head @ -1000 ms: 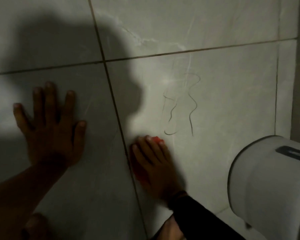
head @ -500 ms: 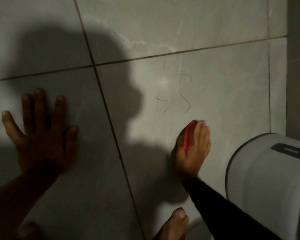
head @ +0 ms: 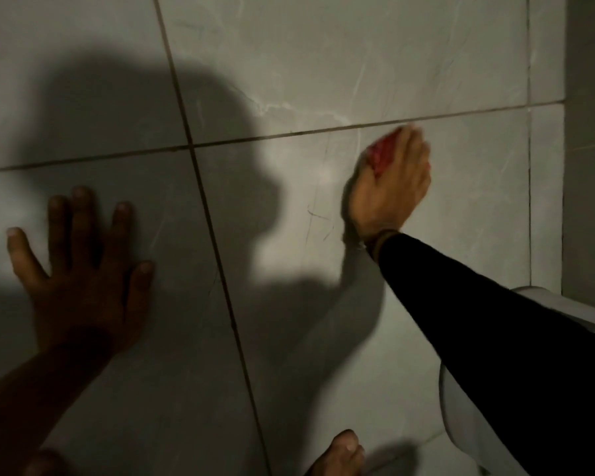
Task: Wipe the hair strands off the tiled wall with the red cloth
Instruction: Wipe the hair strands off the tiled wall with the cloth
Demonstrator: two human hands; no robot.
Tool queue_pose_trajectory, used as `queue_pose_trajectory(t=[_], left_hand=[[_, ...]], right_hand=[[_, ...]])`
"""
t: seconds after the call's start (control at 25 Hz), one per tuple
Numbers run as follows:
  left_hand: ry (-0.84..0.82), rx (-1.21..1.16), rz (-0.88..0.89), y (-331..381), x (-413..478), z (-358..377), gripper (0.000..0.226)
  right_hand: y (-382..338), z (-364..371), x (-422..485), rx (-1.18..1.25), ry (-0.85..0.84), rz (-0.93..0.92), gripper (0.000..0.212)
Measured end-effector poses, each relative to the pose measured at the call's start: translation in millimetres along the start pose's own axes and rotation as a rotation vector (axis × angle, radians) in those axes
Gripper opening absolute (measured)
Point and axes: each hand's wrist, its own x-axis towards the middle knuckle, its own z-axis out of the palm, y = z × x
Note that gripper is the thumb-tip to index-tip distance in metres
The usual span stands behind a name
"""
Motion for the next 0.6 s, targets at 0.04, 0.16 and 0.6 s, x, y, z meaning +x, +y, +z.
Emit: queue_pose_trajectory(t=[0.04,0.16,0.6], left_hand=[[0.005,0.002,0.008,1.7,-0.1,-0.9,0.078],[0.001,0.073,-0.019,5.6,-0.7,-5.6,0.079],[0.049,0.134,0.000,14.2,0.5,-11.6,0.076]], right_hand=[[-16.4,8.8,-11.3,-0.038,0.002,-0.142,0.082],[6.1,5.6,-94.1,-0.207,-0.223,-0.737,0.069],[7.2,-2.3,-108.9,-0.217,-0.336,-1.031,0.060]])
